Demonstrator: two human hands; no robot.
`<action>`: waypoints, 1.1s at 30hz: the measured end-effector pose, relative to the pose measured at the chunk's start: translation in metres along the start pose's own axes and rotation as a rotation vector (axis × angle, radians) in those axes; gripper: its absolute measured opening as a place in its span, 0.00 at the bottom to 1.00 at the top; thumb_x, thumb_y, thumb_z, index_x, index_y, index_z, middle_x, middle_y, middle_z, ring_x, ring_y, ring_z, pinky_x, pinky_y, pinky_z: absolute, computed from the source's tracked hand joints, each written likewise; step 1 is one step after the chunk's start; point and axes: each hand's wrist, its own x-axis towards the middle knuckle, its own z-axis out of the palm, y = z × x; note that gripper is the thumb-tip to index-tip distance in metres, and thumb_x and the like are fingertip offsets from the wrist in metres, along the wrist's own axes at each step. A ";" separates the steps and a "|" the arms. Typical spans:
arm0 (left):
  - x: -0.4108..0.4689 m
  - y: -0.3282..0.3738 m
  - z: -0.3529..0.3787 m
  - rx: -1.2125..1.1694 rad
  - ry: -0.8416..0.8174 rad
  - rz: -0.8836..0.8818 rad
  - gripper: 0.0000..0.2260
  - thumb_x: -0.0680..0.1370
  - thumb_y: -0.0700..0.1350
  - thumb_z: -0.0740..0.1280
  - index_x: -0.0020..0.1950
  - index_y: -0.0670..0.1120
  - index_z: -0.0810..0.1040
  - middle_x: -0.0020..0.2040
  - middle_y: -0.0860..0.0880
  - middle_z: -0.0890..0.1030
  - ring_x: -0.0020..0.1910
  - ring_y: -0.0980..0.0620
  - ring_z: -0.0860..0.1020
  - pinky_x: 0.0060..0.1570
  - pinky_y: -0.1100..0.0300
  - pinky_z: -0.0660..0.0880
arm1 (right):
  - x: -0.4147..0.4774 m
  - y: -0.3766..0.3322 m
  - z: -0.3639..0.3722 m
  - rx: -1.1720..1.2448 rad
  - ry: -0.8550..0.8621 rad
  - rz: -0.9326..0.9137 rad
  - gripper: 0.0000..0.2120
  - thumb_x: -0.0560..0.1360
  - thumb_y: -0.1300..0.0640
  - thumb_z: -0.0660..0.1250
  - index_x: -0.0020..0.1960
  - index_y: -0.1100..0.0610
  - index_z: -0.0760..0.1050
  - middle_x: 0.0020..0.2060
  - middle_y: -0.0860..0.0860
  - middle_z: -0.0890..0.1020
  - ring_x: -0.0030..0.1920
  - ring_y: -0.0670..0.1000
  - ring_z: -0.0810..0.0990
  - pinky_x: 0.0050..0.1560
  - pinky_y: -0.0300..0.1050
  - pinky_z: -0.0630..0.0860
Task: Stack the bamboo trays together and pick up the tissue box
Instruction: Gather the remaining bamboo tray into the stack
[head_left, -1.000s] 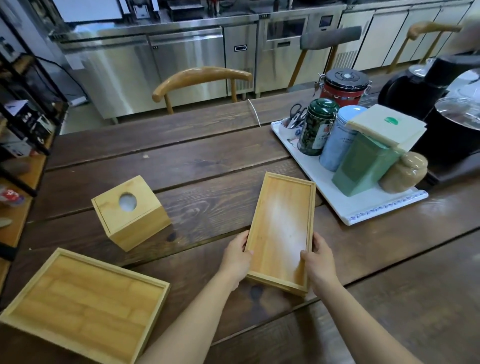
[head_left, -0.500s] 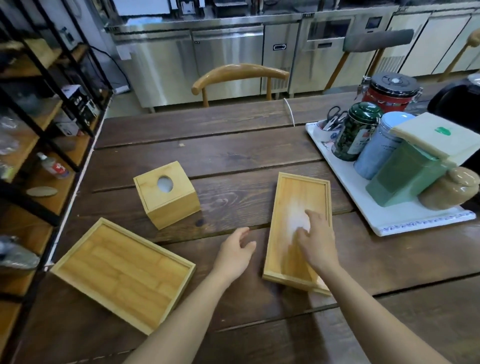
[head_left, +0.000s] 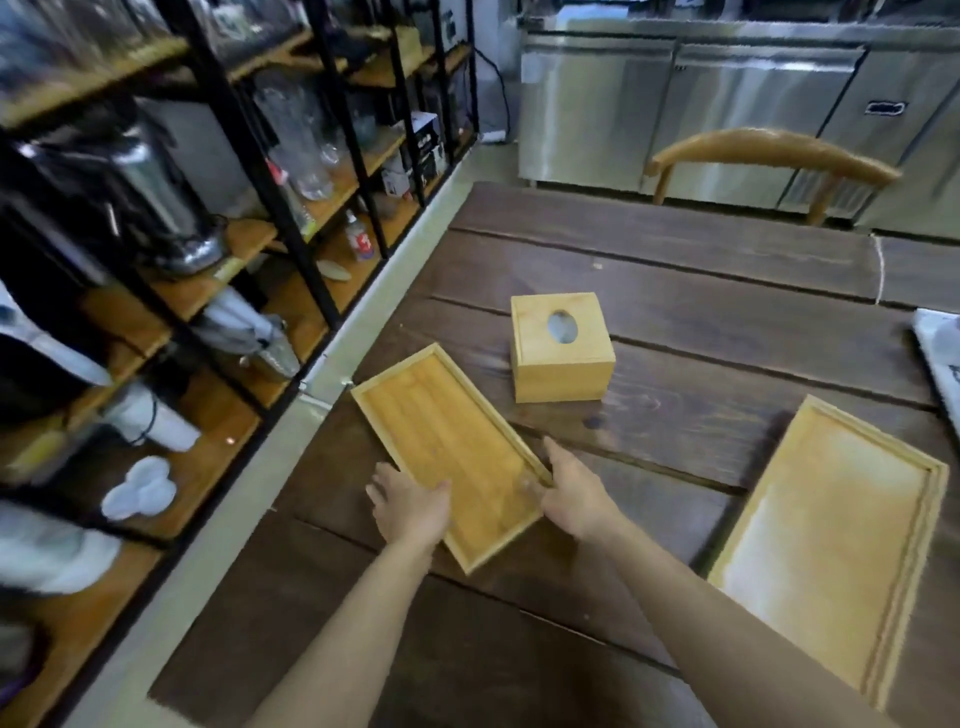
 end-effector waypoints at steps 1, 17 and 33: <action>-0.001 -0.005 0.000 -0.123 -0.047 -0.062 0.40 0.77 0.50 0.65 0.77 0.42 0.39 0.79 0.44 0.44 0.77 0.46 0.43 0.75 0.48 0.50 | 0.001 -0.006 0.007 -0.015 -0.028 -0.007 0.36 0.76 0.48 0.62 0.77 0.57 0.49 0.75 0.54 0.61 0.74 0.55 0.60 0.73 0.53 0.59; -0.016 -0.010 -0.032 -0.540 -0.085 -0.209 0.17 0.81 0.46 0.60 0.66 0.37 0.70 0.60 0.39 0.76 0.55 0.40 0.75 0.53 0.49 0.73 | -0.012 -0.062 0.008 0.465 -0.017 0.232 0.18 0.80 0.54 0.56 0.66 0.63 0.66 0.61 0.58 0.74 0.59 0.58 0.73 0.55 0.48 0.68; -0.088 0.106 0.043 -0.133 -0.275 0.731 0.14 0.81 0.51 0.54 0.63 0.46 0.66 0.53 0.52 0.74 0.52 0.50 0.75 0.50 0.53 0.73 | -0.085 0.033 -0.092 0.498 0.704 0.122 0.15 0.80 0.46 0.53 0.46 0.58 0.67 0.36 0.47 0.70 0.43 0.52 0.71 0.41 0.45 0.65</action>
